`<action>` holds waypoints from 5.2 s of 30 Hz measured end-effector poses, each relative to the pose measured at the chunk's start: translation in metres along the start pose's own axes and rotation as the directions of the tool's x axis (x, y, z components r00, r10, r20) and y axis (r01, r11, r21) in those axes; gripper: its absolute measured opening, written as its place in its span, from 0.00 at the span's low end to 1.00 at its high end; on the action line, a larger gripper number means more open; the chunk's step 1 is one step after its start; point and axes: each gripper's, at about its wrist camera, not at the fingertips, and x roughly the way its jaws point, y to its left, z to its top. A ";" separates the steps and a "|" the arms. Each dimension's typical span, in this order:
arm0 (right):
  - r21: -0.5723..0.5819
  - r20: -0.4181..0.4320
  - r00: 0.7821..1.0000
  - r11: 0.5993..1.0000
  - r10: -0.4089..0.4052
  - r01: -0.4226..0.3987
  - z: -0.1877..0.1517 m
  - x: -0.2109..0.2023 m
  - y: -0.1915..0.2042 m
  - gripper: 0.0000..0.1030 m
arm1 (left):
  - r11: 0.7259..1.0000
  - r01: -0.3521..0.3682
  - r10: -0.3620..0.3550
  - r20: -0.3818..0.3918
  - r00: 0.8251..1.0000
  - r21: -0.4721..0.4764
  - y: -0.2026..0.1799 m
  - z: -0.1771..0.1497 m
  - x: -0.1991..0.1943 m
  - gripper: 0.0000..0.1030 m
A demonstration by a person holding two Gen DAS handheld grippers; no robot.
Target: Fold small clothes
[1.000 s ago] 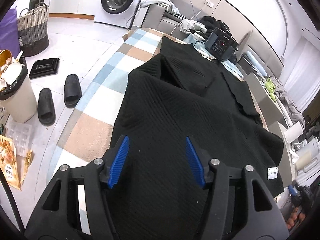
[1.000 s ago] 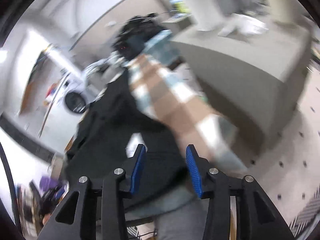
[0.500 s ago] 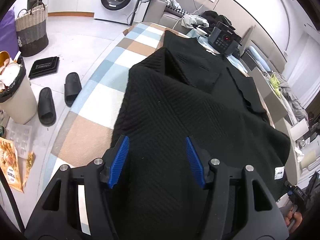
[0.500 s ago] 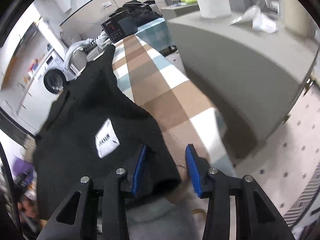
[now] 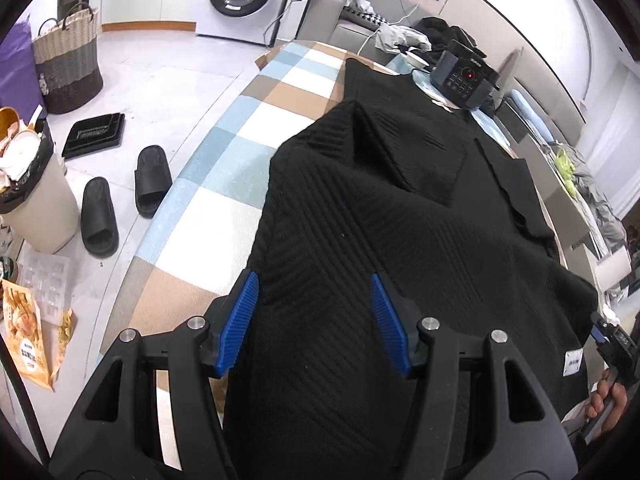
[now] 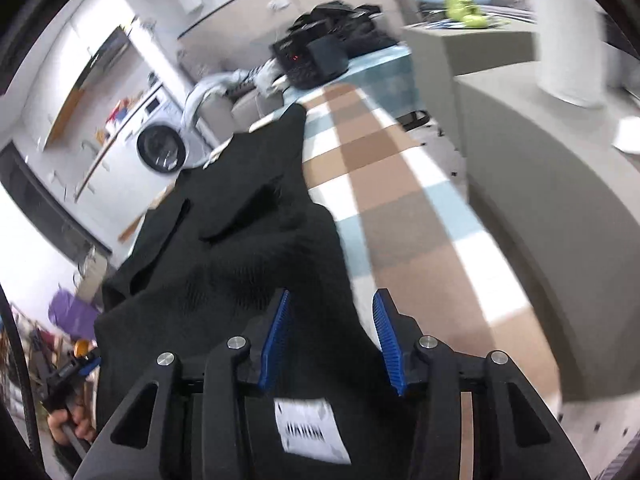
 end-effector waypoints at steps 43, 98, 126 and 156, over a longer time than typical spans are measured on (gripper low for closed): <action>-0.129 0.100 0.977 0.976 0.188 -0.174 0.015 -0.036 0.004 0.04 | 0.993 0.080 -0.098 0.223 0.970 0.087 -0.008 -0.005 -0.104 0.02; -0.091 0.123 0.990 0.994 0.075 -0.064 0.070 0.028 0.016 0.05 | 0.995 0.073 -0.088 0.239 0.967 0.069 -0.021 0.100 -0.021 0.03; 0.058 -0.062 0.997 0.998 0.041 -0.037 0.078 0.101 0.003 0.45 | 0.998 0.040 -0.044 0.073 0.996 0.052 -0.013 0.078 0.036 0.69; -0.074 -0.095 0.995 0.997 -0.034 0.027 0.054 0.099 0.012 0.29 | 0.980 0.062 -0.053 -0.052 0.997 0.187 -0.052 0.056 0.069 0.25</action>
